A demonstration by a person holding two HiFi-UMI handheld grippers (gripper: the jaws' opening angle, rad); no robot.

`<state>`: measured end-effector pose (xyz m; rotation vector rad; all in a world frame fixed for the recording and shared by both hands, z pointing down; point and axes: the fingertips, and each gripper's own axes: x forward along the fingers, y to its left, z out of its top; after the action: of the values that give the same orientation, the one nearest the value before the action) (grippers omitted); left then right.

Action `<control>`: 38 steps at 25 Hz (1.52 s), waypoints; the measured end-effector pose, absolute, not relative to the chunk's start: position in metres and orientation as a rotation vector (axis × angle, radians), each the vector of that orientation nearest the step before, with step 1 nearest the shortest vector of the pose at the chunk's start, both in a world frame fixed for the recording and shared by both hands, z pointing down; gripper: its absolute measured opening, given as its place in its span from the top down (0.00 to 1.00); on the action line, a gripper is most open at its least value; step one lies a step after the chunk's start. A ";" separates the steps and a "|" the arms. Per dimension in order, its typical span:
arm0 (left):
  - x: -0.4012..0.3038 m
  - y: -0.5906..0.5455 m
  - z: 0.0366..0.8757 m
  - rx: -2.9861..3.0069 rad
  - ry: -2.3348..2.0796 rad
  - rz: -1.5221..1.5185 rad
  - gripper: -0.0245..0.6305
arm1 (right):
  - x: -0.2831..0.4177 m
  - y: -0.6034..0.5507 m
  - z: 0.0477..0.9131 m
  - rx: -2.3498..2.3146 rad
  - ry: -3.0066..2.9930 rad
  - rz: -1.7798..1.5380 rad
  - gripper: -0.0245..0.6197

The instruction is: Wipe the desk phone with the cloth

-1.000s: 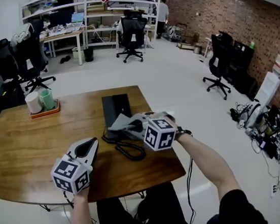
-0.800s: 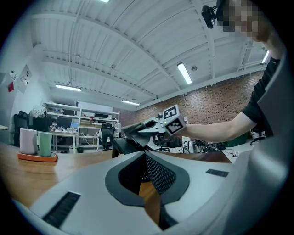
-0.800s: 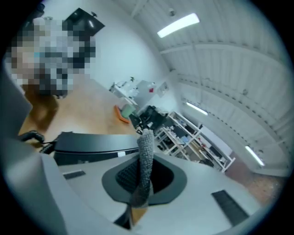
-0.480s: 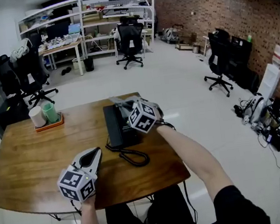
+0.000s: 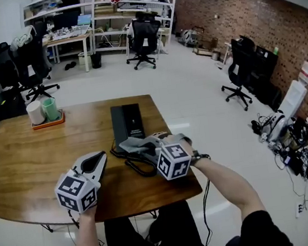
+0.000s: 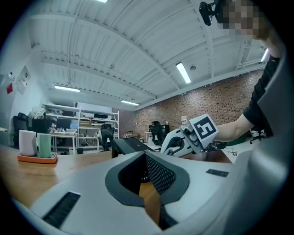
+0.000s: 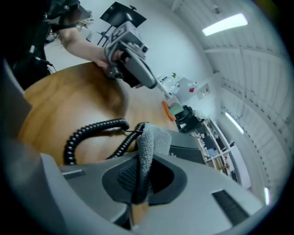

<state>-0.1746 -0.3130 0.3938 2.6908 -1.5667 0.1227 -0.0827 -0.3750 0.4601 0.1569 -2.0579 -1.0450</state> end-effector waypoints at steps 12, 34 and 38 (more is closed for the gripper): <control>-0.183 -0.315 0.403 2.673 -1.562 0.115 0.97 | -0.107 -0.546 0.358 0.885 -2.268 -0.830 0.92; -0.176 -0.313 0.396 2.690 -1.571 0.128 0.97 | -0.062 -0.380 0.464 0.200 -2.056 -0.948 0.92; -0.179 -0.313 0.398 2.692 -1.568 0.135 0.97 | -0.074 -0.417 0.422 0.392 -2.154 -0.953 0.92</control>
<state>-0.1787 -0.3127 0.3979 2.6918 -1.5684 0.1345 -0.0738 -0.4167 0.4223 0.3916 -2.1541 -0.9525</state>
